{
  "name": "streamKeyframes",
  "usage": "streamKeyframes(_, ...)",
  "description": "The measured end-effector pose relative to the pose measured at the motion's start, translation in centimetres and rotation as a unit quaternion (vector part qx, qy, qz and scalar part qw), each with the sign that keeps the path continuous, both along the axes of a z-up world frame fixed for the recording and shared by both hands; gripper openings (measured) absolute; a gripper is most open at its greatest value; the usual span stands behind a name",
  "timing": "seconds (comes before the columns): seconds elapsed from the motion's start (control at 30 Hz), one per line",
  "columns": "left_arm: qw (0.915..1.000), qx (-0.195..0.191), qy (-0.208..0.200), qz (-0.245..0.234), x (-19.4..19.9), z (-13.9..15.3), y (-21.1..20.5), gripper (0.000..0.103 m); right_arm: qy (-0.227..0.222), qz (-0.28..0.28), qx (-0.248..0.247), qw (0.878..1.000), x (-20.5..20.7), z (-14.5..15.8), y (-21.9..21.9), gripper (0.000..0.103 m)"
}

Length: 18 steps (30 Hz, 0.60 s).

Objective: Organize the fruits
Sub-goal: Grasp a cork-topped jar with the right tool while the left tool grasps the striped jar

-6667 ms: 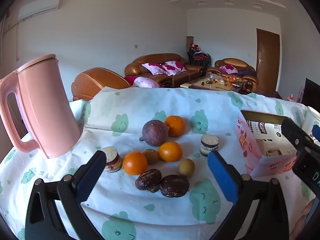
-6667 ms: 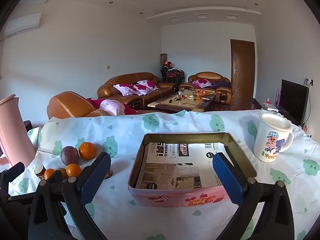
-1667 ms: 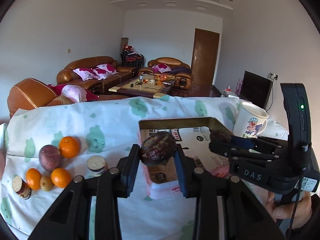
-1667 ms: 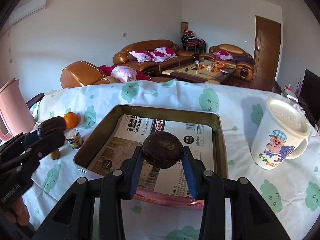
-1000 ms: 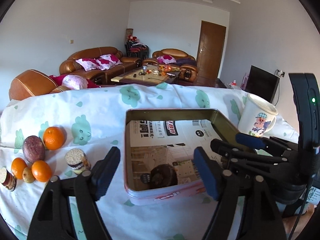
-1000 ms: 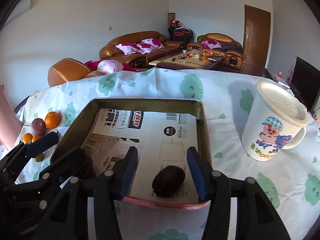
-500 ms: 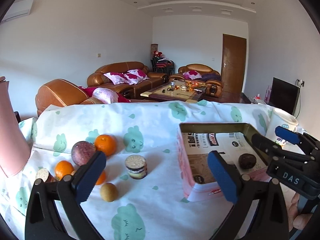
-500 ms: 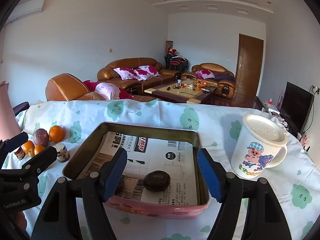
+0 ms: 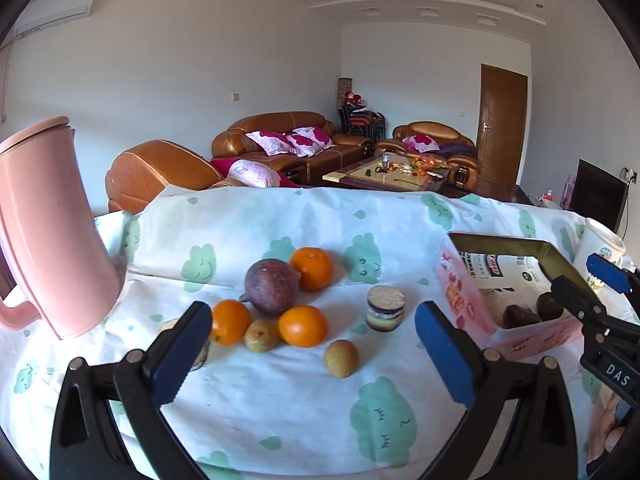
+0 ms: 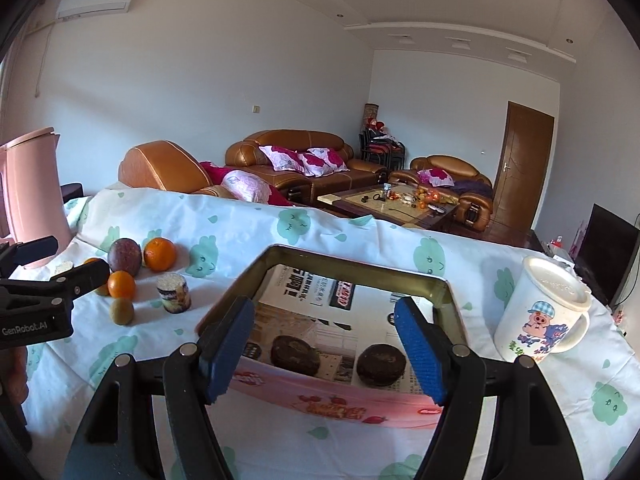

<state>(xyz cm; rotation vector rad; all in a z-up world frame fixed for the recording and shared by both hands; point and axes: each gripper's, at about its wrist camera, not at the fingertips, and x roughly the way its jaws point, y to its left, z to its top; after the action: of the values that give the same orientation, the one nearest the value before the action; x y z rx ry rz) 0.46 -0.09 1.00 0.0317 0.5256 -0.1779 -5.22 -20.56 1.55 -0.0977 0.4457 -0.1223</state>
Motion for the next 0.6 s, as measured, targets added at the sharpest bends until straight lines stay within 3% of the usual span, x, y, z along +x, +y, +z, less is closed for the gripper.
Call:
streamKeyframes(0.27, 0.9974, -0.017, 0.016, 0.069, 1.5, 0.5, 6.4, 0.103, 0.026, 0.076, -0.002, 0.997, 1.4, -0.4, 6.0, 0.073)
streamKeyframes(0.33, 0.9954, -0.025, 0.023, 0.089, 2.0, 0.4, 8.2, 0.103, 0.036, 0.09, -0.001, 0.995, 2.2, -0.5, 7.7, 0.068)
streamKeyframes(0.4, 0.993, -0.035, 0.032, 0.108, 2.5, 0.3, 9.9, 0.103, 0.055, 0.105, -0.002, 0.993, 3.3, -0.8, 9.2, 0.05)
streamKeyframes(0.43, 0.9917, -0.038, 0.037, 0.117, 2.7, 0.2, 10.7, 0.103, 0.069, 0.111, -0.004, 0.991, 4.0, -1.2, 10.0, 0.047)
streamKeyframes(0.6, 0.9884, -0.028, 0.061, 0.137, 3.8, -0.7, 12.6, 0.103, 0.119, 0.106, 0.006, 0.987, 7.9, -2.3, 11.8, 0.046)
